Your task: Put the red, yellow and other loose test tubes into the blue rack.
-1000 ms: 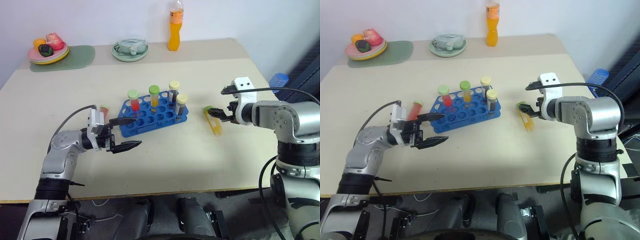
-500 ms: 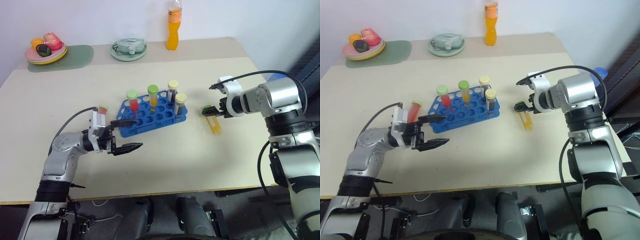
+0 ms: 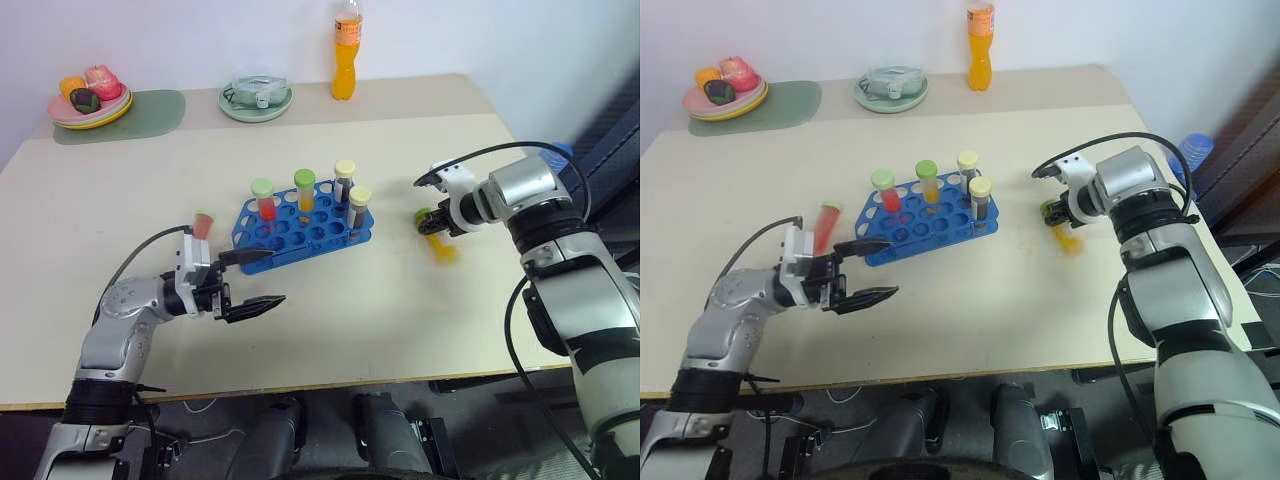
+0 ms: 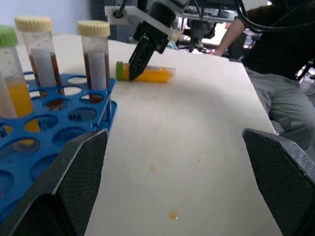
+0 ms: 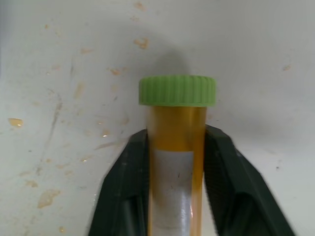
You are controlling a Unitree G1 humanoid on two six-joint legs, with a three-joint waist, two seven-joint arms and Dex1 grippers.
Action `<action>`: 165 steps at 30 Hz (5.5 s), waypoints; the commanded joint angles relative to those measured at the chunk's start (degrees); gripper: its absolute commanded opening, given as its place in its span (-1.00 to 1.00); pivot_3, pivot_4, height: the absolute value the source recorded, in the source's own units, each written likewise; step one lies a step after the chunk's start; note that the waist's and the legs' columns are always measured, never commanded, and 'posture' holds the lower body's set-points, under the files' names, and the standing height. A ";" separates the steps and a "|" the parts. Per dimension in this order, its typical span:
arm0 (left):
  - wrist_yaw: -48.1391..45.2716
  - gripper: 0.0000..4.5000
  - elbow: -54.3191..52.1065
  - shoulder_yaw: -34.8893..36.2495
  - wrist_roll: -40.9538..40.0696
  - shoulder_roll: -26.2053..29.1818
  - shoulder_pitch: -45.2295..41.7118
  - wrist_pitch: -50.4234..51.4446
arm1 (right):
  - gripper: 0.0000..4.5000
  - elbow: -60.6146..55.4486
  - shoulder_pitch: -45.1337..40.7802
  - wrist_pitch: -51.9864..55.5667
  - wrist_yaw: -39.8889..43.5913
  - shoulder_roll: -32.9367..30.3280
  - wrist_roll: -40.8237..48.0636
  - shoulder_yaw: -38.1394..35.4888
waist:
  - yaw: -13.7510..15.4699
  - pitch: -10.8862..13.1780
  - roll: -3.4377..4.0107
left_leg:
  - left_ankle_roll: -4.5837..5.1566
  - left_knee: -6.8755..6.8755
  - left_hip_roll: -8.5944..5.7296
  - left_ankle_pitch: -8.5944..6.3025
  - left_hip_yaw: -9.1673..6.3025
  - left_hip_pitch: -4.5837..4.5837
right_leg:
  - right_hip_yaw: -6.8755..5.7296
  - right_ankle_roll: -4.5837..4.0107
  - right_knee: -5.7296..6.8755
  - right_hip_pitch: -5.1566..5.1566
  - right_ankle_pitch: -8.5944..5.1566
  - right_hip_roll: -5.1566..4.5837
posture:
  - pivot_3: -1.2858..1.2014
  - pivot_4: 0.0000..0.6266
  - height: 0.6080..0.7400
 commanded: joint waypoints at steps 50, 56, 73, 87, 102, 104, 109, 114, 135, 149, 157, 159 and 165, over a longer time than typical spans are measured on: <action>2.49 1.00 8.13 6.96 -1.21 0.48 -1.59 -3.29 | -0.65 -21.31 32.25 -82.66 -5.57 34.13 3.18 -16.97 | -0.26 0.07 0.17 | -0.35 0.36 0.02 0.17 -0.01 -0.09 | -0.11 0.05 0.18 -0.09 0.10 0.09 | 0.03 -0.52 1.00; 2.97 1.00 7.59 7.03 -1.25 0.48 -1.21 -3.19 | -0.65 -22.56 33.34 -82.67 -4.51 32.60 4.00 -17.31 | -0.23 0.07 0.18 | -0.35 0.37 0.02 0.17 -0.01 -0.08 | -0.10 0.05 0.18 -0.08 0.10 0.10 | 0.03 -0.52 1.00; 2.40 1.00 8.54 6.49 -0.65 -0.16 -2.54 -3.33 | -0.65 -20.12 34.19 -84.07 -6.19 34.33 2.08 -16.04 | -0.28 0.06 0.18 | -0.35 0.36 0.03 0.16 -0.01 -0.06 | -0.09 0.05 0.20 -0.07 0.10 0.10 | 0.03 -0.52 1.00; 3.74 1.00 6.04 7.29 -1.14 -0.19 -0.56 -2.32 | -0.18 -19.06 33.64 -82.25 -3.04 35.19 5.72 -17.19 | -0.41 0.06 0.19 | -0.37 0.33 0.03 0.18 -0.01 -0.04 | -0.08 0.04 0.23 -0.08 0.10 0.12 | 0.03 -0.52 1.00; 13.28 1.00 4.43 11.41 -5.27 -3.73 -2.62 1.33 | 0.95 -31.53 38.42 -80.08 -3.86 28.65 1.27 -15.07 | -0.08 0.05 0.18 | -0.37 0.38 0.03 0.17 -0.01 -0.05 | -0.08 0.04 0.23 -0.08 0.10 0.11 | 0.03 -0.52 1.00; 15.79 1.00 3.93 12.26 -6.09 -4.17 -3.21 2.58 | 0.95 -36.80 40.95 -76.46 -4.40 25.93 -0.05 -14.41 | -0.05 0.05 0.18 | -0.37 0.39 0.03 0.17 -0.01 -0.05 | -0.08 0.05 0.23 -0.07 0.10 0.10 | 0.03 -0.52 1.00; 25.49 1.00 3.14 14.27 -5.56 -4.60 -5.54 6.32 | 0.95 -49.66 47.61 -66.15 -4.47 19.40 1.04 -15.19 | 0.14 0.05 0.17 | -0.29 0.38 0.03 0.12 -0.02 -0.05 | -0.05 0.04 0.24 -0.05 0.10 0.09 | 0.03 -0.52 1.00; 37.14 1.00 0.06 15.40 -4.51 -4.05 -7.65 13.30 | 0.95 -62.86 54.94 -53.22 -2.63 11.00 7.03 -19.79 | 0.44 0.05 0.16 | -0.12 0.40 0.03 0.03 -0.02 -0.06 | -0.04 0.05 0.23 -0.02 0.10 0.08 | 0.03 -0.52 1.00; 60.68 1.00 19.44 4.87 2.21 6.83 -44.76 76.74 | 0.95 -83.88 59.98 -40.22 -2.85 -1.39 18.91 -28.88 | 1.56 0.09 -0.02 | -0.23 0.54 0.02 0.09 -0.03 -0.05 | -0.14 0.10 0.15 0.15 0.11 0.06 | 0.03 -0.52 1.00; 59.46 1.00 48.08 -2.38 14.09 1.64 -60.87 75.61 | 0.95 -84.99 60.35 -37.80 -5.13 -1.99 19.79 -30.30 | 1.48 0.09 -0.06 | -0.31 0.50 0.01 0.13 -0.02 -0.07 | -0.10 0.10 0.17 0.08 0.11 0.05 | 0.03 -0.52 1.00; 57.75 0.76 58.15 -4.87 19.88 -2.25 -63.24 67.60 | 1.00 -86.23 62.83 -37.79 -5.87 -1.91 19.91 -31.08 | 1.57 0.09 -0.13 | -0.30 0.55 -0.01 0.13 -0.02 -0.11 | -0.11 0.13 0.16 0.09 0.12 0.02 | 0.03 -0.52 1.00; 56.96 0.45 58.88 -5.38 20.82 -2.89 -63.30 67.15 | 1.00 -86.37 63.27 -37.83 -6.08 -1.84 19.96 -31.15 | 1.56 0.09 -0.13 | -0.30 0.55 -0.01 0.13 -0.02 -0.11 | -0.11 0.13 0.16 0.09 0.12 0.02 | 0.03 -0.52 1.00; 57.77 -0.66 59.89 -2.83 21.68 -2.93 -63.09 68.20 | 1.00 -86.32 64.70 -38.28 -6.34 -1.49 19.74 -30.85 | 1.48 0.08 -0.13 | -0.27 0.54 -0.01 0.12 -0.02 -0.11 | -0.10 0.13 0.18 0.07 0.13 0.03 | 0.03 -0.52 1.00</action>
